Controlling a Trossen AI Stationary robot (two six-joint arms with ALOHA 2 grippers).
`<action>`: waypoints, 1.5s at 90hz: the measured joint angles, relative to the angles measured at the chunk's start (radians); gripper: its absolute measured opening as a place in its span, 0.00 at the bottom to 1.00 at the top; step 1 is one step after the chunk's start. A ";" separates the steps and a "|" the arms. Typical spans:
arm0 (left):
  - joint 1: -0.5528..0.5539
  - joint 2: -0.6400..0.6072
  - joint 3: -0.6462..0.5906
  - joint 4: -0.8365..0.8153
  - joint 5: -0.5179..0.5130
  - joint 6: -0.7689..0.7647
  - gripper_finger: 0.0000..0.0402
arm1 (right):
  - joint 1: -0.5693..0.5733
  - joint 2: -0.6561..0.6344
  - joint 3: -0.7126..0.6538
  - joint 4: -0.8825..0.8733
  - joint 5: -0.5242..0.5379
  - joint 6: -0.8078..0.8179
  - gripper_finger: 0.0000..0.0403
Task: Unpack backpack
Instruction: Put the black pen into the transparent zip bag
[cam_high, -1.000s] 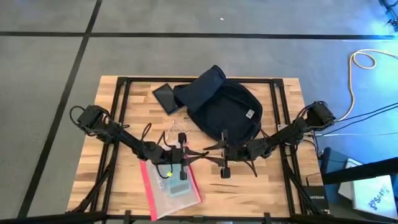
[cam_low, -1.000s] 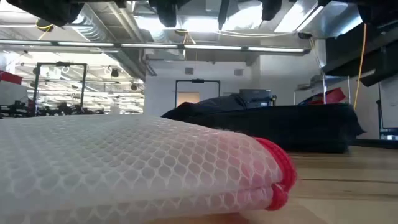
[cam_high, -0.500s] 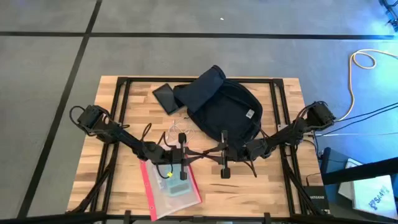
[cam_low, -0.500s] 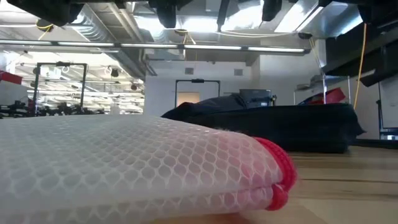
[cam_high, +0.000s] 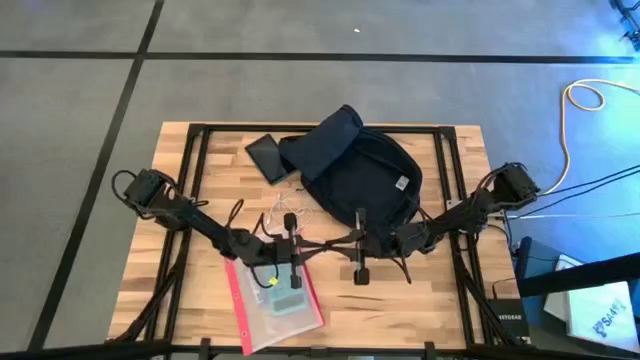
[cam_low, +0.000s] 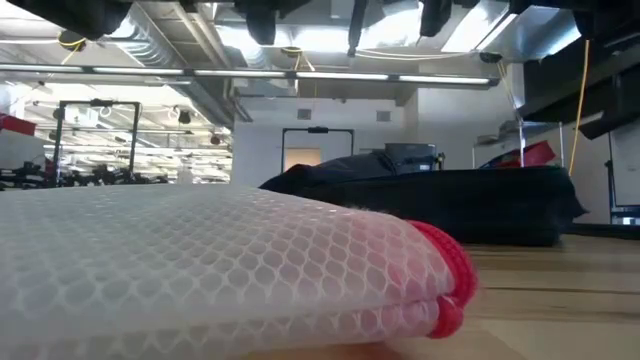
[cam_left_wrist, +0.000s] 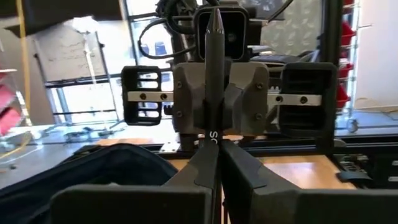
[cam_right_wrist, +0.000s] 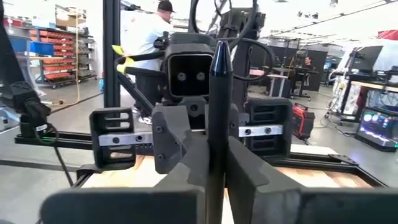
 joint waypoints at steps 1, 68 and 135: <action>-0.001 0.000 0.000 0.000 -0.005 0.001 0.01 | 0.000 0.000 0.000 0.000 0.001 0.000 0.02; 0.020 -0.096 0.011 -0.394 0.073 -0.214 0.38 | 0.087 -0.184 0.000 -0.316 0.158 -0.035 0.01; 0.209 -0.098 0.341 -1.511 0.836 -0.157 0.29 | 0.131 -0.146 -0.016 -0.491 -0.326 0.188 0.01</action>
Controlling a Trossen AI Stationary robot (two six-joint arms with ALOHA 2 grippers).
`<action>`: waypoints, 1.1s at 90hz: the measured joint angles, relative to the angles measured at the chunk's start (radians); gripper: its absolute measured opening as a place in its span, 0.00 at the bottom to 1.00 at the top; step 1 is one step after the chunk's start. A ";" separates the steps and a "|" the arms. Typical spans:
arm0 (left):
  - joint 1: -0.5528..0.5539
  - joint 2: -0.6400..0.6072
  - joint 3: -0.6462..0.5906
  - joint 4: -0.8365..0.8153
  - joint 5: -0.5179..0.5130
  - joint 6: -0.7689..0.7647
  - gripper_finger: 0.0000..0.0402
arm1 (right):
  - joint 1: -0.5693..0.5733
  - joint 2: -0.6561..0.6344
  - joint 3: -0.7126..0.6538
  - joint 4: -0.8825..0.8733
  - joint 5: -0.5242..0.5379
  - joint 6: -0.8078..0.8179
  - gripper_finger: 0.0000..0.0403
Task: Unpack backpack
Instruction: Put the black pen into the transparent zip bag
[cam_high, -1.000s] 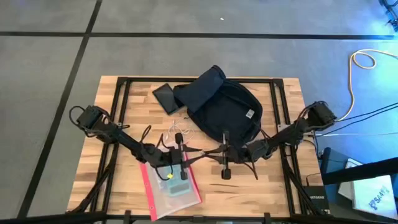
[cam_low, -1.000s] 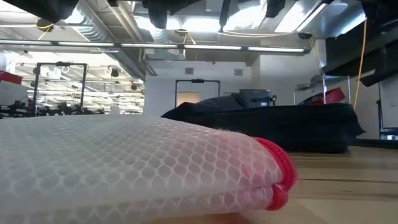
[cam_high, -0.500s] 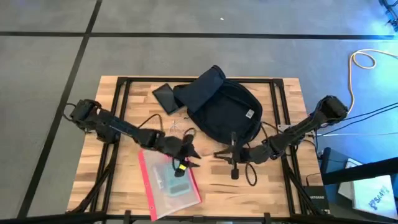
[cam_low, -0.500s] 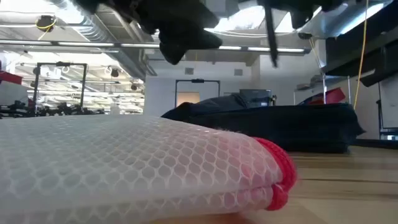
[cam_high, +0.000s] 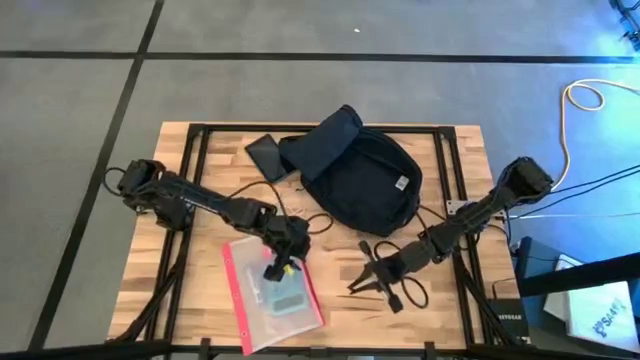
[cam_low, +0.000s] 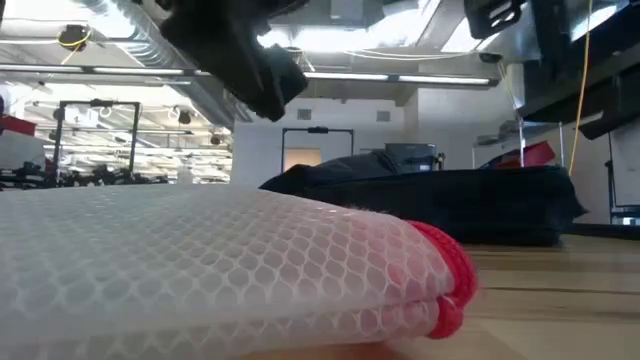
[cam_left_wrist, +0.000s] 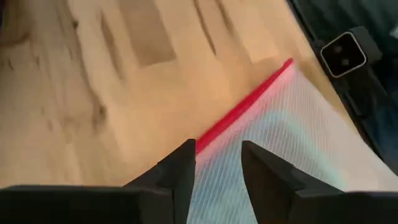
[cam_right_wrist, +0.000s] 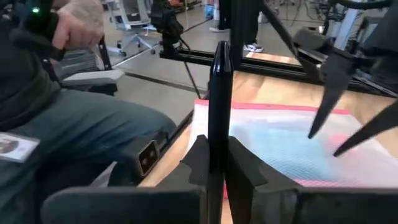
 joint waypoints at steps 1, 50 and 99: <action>0.003 0.000 0.000 -0.001 0.005 0.000 0.29 | -0.001 0.000 0.000 0.000 -0.003 0.000 0.01; 0.157 0.268 0.265 -0.335 0.164 0.105 0.66 | 0.000 0.000 0.000 -0.030 -0.072 0.026 0.03; 0.177 0.552 0.631 -0.795 0.149 0.343 0.71 | 0.000 0.000 0.000 -0.056 -0.081 0.029 0.03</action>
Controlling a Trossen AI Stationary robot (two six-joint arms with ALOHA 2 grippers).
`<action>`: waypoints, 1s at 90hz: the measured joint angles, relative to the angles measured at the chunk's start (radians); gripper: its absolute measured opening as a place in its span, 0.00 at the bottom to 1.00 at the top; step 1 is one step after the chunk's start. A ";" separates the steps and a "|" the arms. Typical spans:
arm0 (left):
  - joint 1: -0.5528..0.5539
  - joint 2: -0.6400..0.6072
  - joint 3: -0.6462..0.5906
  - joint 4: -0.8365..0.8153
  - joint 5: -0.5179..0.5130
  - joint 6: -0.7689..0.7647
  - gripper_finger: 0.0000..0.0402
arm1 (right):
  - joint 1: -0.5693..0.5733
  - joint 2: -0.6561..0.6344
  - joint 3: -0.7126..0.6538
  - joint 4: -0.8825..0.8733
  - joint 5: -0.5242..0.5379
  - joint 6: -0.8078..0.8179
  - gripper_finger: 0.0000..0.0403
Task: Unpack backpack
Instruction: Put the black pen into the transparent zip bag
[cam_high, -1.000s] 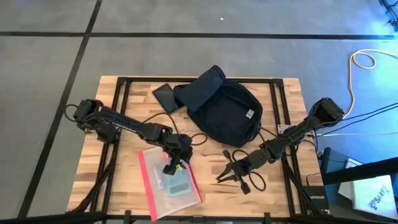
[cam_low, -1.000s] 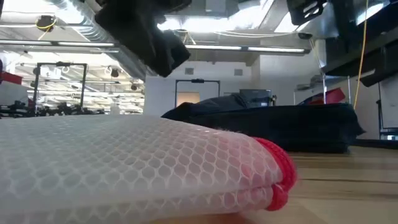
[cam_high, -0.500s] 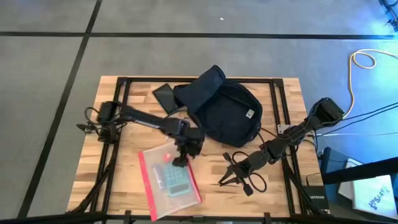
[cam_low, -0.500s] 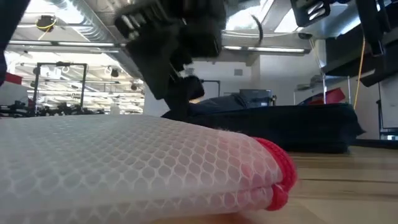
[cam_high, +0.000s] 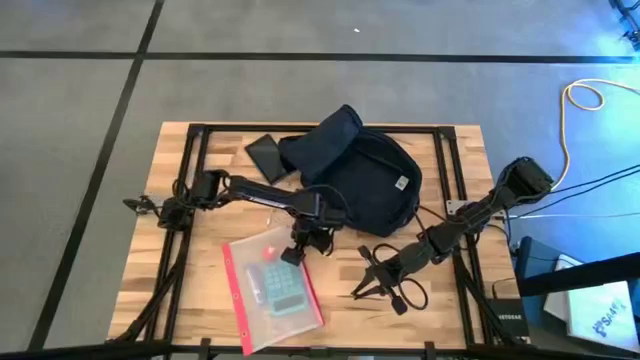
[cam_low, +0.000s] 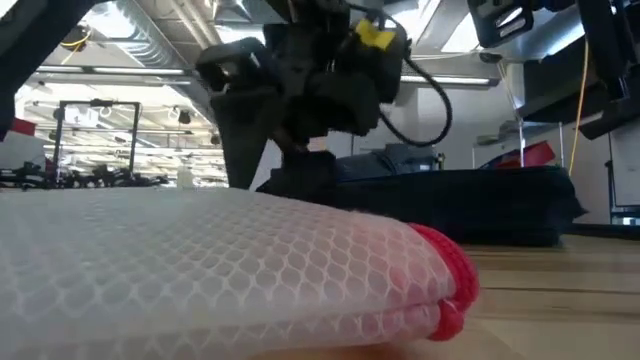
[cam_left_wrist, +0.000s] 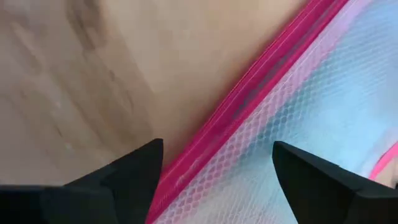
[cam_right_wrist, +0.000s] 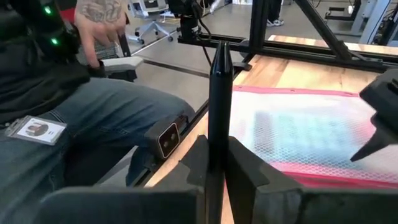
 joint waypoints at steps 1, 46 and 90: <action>0.000 0.000 0.003 -0.005 0.001 0.000 0.71 | 0.000 0.000 0.000 -0.001 0.000 0.000 0.03; -0.034 -0.001 0.008 -0.063 -0.045 -0.001 0.69 | 0.000 0.000 0.000 -0.005 0.000 0.000 0.03; -0.057 -0.001 0.007 -0.145 0.000 -0.054 0.69 | -0.001 0.000 0.000 -0.004 0.009 -0.022 0.03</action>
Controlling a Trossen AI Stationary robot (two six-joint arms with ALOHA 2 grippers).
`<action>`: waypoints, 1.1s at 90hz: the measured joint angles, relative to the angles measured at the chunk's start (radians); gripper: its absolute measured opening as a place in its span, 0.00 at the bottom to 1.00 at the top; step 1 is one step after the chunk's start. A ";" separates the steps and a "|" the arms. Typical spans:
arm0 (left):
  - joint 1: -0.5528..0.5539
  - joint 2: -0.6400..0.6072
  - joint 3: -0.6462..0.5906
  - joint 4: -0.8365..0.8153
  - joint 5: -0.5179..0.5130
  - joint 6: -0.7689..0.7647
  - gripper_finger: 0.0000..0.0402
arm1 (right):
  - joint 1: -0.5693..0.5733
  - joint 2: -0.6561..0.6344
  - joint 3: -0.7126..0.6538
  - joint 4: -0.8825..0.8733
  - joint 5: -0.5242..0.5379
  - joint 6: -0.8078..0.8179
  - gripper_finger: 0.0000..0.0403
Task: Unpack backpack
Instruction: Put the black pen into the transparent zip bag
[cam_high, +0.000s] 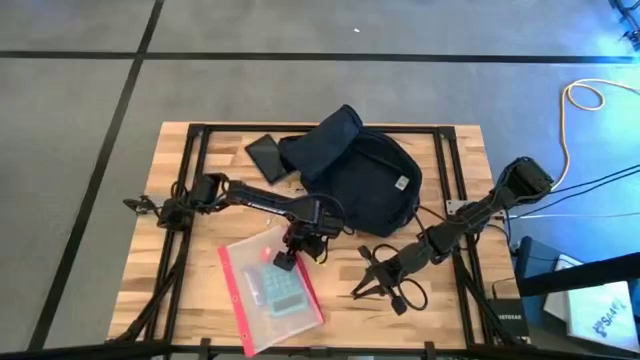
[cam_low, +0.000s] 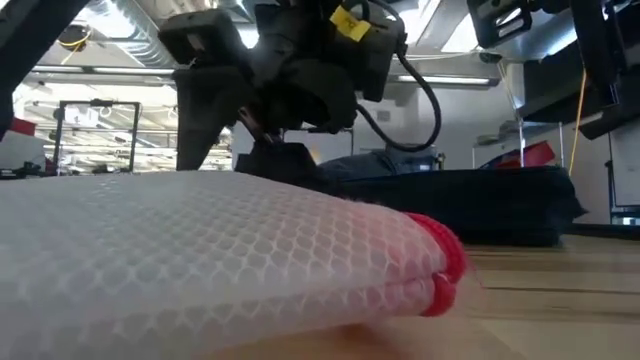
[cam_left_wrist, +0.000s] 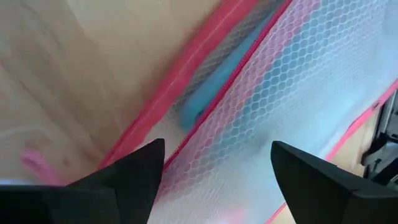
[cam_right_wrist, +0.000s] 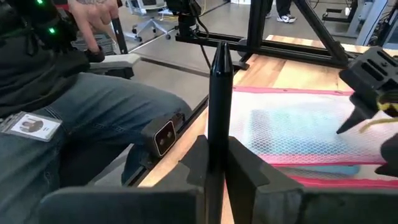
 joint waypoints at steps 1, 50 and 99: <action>-0.001 0.000 0.000 0.000 0.000 -0.003 0.69 | 0.000 0.000 0.000 0.000 0.000 0.000 0.03; -0.131 0.000 0.000 -0.016 -0.006 -0.067 0.57 | 0.001 0.000 0.000 0.006 -0.009 -0.004 0.03; -0.224 -0.008 0.164 -0.126 -0.319 -0.103 0.01 | 0.001 0.000 0.001 -0.006 -0.030 -0.008 0.03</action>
